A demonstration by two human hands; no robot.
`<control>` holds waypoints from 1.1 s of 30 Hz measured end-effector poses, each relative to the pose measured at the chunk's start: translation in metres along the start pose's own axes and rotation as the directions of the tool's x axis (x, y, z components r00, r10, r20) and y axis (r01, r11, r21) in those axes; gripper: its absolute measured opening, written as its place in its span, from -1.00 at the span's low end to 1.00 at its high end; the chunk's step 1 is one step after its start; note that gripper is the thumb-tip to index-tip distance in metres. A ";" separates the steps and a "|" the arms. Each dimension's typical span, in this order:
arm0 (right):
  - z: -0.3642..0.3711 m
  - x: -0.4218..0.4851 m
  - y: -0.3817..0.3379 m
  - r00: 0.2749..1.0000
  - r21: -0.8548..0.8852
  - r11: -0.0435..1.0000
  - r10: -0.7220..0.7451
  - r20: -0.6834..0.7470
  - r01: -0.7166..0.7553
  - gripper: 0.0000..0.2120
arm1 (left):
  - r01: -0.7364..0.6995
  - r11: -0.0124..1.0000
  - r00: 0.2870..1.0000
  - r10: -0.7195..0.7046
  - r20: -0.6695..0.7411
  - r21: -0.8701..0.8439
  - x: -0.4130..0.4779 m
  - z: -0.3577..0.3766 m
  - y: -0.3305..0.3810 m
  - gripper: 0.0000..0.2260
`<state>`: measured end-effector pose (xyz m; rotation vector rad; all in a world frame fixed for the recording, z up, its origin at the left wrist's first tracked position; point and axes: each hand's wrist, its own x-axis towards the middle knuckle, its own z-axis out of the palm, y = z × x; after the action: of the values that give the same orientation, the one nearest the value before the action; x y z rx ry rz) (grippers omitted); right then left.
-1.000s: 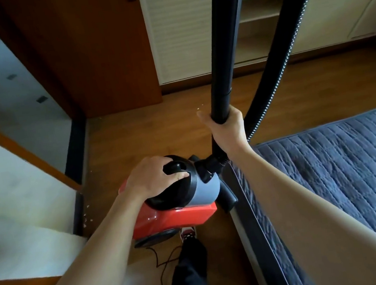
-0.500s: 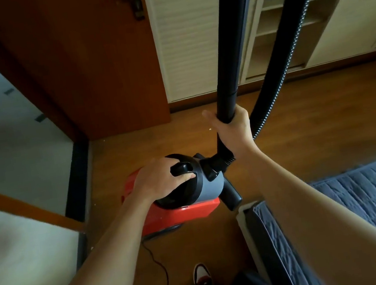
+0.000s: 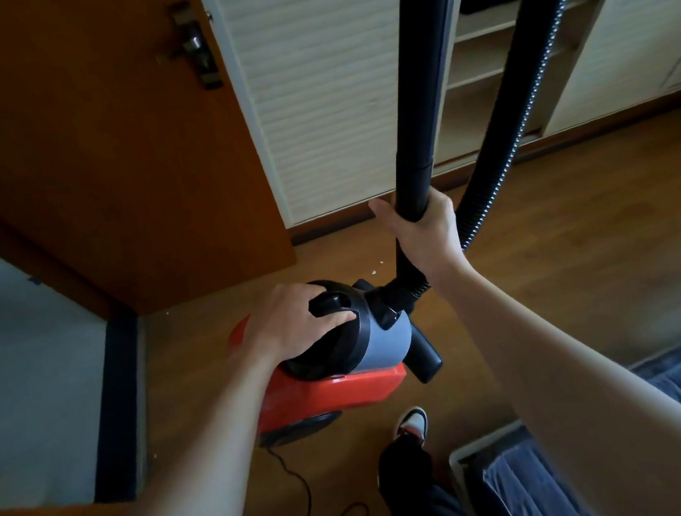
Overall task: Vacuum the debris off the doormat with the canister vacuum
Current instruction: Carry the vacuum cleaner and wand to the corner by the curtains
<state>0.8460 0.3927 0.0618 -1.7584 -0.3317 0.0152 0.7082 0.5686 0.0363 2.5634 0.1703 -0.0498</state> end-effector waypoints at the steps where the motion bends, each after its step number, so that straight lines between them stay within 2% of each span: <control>1: -0.001 0.018 0.005 1.000 0.001 1.000 0.003 -0.007 -0.003 -0.56 | -0.003 1.000 1.000 0.003 0.006 0.000 0.020 -0.001 -0.001 -0.64; 6: -0.015 0.116 0.030 0.999 0.026 1.000 0.014 -0.030 -0.013 -0.48 | -0.010 0.999 0.999 0.008 0.045 0.040 0.126 -0.011 0.007 -0.69; 13: -0.053 0.230 0.049 0.991 0.022 0.998 0.067 -0.119 -0.065 -0.55 | -0.053 0.990 0.996 0.043 0.081 0.128 0.261 -0.016 0.033 -0.67; 17: -0.075 0.276 0.055 0.983 0.021 0.997 0.076 -0.165 -0.074 -0.50 | -0.121 0.989 0.990 0.115 0.076 0.081 0.318 -0.015 0.046 -0.77; 21: -0.101 0.314 0.062 0.967 0.008 0.997 0.078 -0.241 -0.079 -0.56 | -0.191 0.980 0.979 0.186 0.082 0.058 0.374 -0.010 0.067 -0.67; 29: -0.153 0.384 0.088 0.919 -0.019 0.994 0.092 -0.383 -0.107 -0.60 | -0.351 0.934 0.928 0.337 0.159 0.069 0.487 0.008 0.101 -0.69; 33: -0.176 0.434 0.106 0.893 -0.050 0.992 0.082 -0.442 -0.116 -0.62 | -0.387 0.922 0.902 0.379 0.207 -0.003 0.558 0.022 0.113 -0.66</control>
<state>1.3179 0.3056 0.0719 -1.7932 0.0904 -0.3229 1.2757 0.5251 0.0388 2.5612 -0.4191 -0.1666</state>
